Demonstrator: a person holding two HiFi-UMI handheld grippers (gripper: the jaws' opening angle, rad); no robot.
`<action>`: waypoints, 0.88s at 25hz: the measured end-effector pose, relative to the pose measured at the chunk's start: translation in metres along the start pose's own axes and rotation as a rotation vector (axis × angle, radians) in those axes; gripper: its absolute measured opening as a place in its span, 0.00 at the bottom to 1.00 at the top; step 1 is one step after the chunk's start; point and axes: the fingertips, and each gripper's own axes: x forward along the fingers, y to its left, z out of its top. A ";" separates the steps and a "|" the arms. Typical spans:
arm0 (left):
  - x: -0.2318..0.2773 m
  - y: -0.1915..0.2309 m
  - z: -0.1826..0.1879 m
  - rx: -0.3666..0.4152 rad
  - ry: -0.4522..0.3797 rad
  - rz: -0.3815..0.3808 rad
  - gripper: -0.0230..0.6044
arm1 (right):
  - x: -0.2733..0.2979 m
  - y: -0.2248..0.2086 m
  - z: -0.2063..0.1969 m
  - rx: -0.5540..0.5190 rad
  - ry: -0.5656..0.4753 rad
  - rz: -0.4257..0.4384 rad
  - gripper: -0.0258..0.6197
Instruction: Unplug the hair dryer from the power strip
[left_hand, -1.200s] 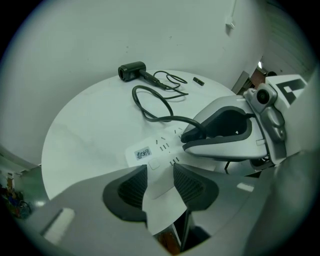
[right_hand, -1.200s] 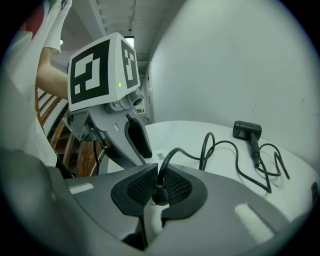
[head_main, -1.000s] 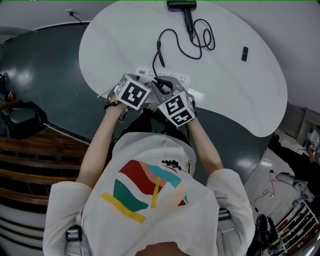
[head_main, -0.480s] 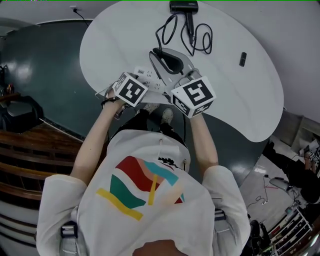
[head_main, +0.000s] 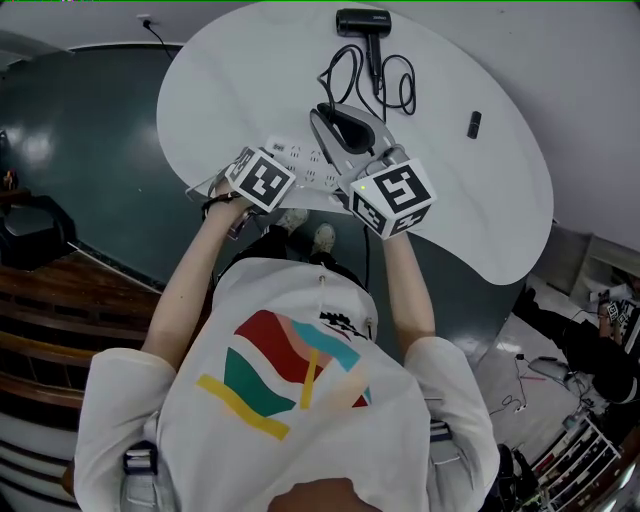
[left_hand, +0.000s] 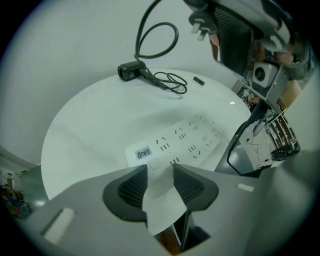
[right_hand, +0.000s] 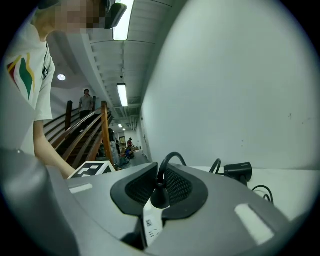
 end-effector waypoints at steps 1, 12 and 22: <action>0.000 0.000 0.000 -0.002 -0.001 -0.001 0.30 | -0.001 -0.003 -0.003 0.012 0.009 -0.001 0.13; 0.000 -0.002 -0.001 -0.006 -0.034 0.002 0.30 | -0.020 -0.025 -0.010 0.015 0.094 -0.053 0.13; -0.001 -0.001 -0.001 -0.011 -0.054 -0.008 0.28 | -0.011 -0.052 -0.056 0.033 0.248 -0.143 0.13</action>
